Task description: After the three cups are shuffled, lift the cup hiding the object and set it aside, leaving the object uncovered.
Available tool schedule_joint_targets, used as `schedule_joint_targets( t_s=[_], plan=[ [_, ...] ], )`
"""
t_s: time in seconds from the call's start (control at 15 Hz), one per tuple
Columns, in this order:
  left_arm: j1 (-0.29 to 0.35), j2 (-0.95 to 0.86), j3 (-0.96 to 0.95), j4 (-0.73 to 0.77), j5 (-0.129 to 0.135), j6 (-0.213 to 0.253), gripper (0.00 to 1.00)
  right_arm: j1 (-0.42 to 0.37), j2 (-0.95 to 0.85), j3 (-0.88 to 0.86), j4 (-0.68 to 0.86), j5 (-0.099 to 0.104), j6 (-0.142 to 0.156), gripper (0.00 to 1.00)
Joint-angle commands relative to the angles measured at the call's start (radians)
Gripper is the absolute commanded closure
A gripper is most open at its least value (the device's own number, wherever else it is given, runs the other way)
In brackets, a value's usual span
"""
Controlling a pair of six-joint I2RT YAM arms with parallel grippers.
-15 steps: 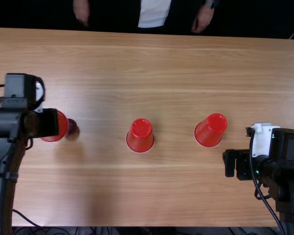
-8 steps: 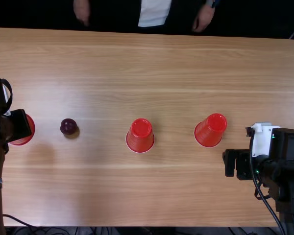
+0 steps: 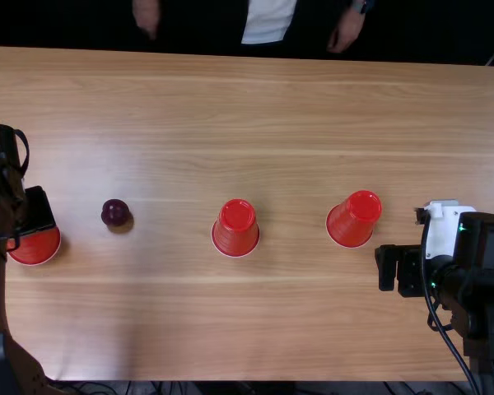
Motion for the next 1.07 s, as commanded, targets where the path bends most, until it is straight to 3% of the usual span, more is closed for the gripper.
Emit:
schedule_joint_targets(
  t_s=[0.0, 0.07, 0.2, 0.33, 0.73, 1.0],
  plan=[
    [0.006, 0.030, -0.025, 0.004, -0.011, -0.011, 0.76, 0.016, -0.011, -0.015, 0.002, -0.006, -0.005, 0.00],
    [0.004, 0.047, -0.026, 0.019, -0.011, -0.011, 0.73, 0.016, -0.013, -0.017, 0.002, -0.006, -0.005, 0.00],
    [0.006, 0.077, -0.046, 0.043, -0.012, -0.013, 0.49, 0.016, -0.011, -0.017, 0.002, -0.006, -0.005, 0.00],
    [0.006, 0.081, -0.063, 0.043, -0.009, -0.037, 0.01, 0.016, -0.011, -0.015, 0.002, -0.006, -0.005, 0.00],
    [0.010, 0.062, -0.065, 0.039, -0.011, -0.039, 0.00, 0.013, -0.013, -0.009, 0.004, -0.006, -0.003, 0.00],
    [0.012, -0.071, -0.059, 0.026, -0.018, -0.039, 0.00, 0.011, -0.014, -0.006, 0.002, -0.006, -0.003, 0.00]
  ],
)
